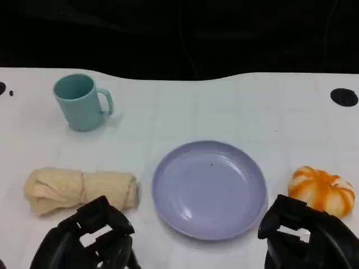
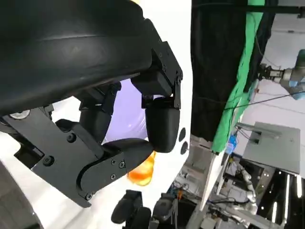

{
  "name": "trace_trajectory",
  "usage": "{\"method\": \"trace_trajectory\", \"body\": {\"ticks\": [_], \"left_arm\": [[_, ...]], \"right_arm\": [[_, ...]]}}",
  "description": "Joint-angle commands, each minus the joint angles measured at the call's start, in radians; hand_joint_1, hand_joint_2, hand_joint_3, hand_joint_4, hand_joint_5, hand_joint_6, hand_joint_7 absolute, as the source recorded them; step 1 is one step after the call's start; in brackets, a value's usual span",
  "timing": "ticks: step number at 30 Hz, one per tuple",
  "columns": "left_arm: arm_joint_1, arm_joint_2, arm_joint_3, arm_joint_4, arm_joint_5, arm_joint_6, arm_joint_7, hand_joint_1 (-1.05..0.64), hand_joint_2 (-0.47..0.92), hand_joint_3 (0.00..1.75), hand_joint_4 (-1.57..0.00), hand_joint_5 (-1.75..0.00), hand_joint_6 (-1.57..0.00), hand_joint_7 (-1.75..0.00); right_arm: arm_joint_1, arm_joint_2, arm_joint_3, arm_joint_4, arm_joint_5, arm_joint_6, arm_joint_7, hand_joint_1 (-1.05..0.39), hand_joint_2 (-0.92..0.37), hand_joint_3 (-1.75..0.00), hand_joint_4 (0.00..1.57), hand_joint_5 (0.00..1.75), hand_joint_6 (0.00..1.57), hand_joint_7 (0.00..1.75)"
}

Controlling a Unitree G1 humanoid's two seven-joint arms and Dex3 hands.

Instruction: Grasp the towel on the left side of the plate with the left hand and place it into the plate.

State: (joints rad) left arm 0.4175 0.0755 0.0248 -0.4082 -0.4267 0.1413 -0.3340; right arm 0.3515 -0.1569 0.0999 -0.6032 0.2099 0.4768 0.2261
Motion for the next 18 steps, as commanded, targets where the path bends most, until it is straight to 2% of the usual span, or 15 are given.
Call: {"method": "trace_trajectory", "body": {"ticks": [1,5,7,9,11,13,16,18], "left_arm": [[0.005,0.017,0.009,0.019,0.049,-0.077,-0.012,-0.23,0.45,1.23,-0.7,-1.71,-0.68,-1.42],[-0.004,0.025,0.013,0.037,0.109,-0.154,-0.003,-0.23,0.41,1.26,-0.69,-1.67,-0.69,-1.38],[-0.015,0.033,0.024,0.049,0.163,-0.207,0.013,-0.25,0.44,1.17,-0.66,-1.62,-0.67,-1.32],[-0.024,0.041,0.035,0.048,0.202,-0.23,0.026,-0.26,0.51,1.03,-0.63,-1.56,-0.64,-1.25],[-0.035,0.054,0.045,0.039,0.252,-0.251,0.042,-0.28,0.62,0.79,-0.62,-1.47,-0.62,-1.11],[-0.049,0.074,0.053,0.038,0.329,-0.302,0.061,-0.28,0.71,0.61,-0.59,-1.36,-0.59,-0.95],[-0.078,0.128,0.07,0.036,0.475,-0.374,0.093,-0.31,0.88,0.27,-0.56,-1.14,-0.58,-0.62],[-0.095,0.163,0.083,0.023,0.565,-0.381,0.114,-0.35,0.91,0.16,-0.55,-1.03,-0.58,-0.5]], "right_arm": [[0.013,-0.008,0.003,-0.028,-0.006,-0.004,-0.01,-0.07,-0.68,-1.15,0.7,1.75,0.5,1.66],[0.023,-0.011,0.011,-0.047,-0.008,0.009,-0.018,-0.07,-0.68,-1.15,0.69,1.75,0.5,1.66],[0.028,-0.008,0.013,-0.052,-0.002,0.011,-0.02,-0.07,-0.68,-1.15,0.69,1.75,0.5,1.66],[0.031,-0.002,0.015,-0.056,0.004,0.017,-0.022,-0.08,-0.67,-1.15,0.69,1.75,0.5,1.66],[0.032,-0.001,0.019,-0.061,0.004,0.021,-0.026,-0.09,-0.67,-1.16,0.7,1.75,0.5,1.66],[0.031,-0.001,0.022,-0.063,-0.003,0.025,-0.031,-0.09,-0.67,-1.16,0.7,1.75,0.5,1.67],[0.027,0.002,0.024,-0.063,-0.002,0.034,-0.039,-0.09,-0.67,-1.17,0.7,1.75,0.5,1.67],[0.025,0.003,0.028,-0.058,-0.003,0.027,-0.038,-0.09,-0.66,-1.17,0.71,1.75,0.51,1.68]]}}
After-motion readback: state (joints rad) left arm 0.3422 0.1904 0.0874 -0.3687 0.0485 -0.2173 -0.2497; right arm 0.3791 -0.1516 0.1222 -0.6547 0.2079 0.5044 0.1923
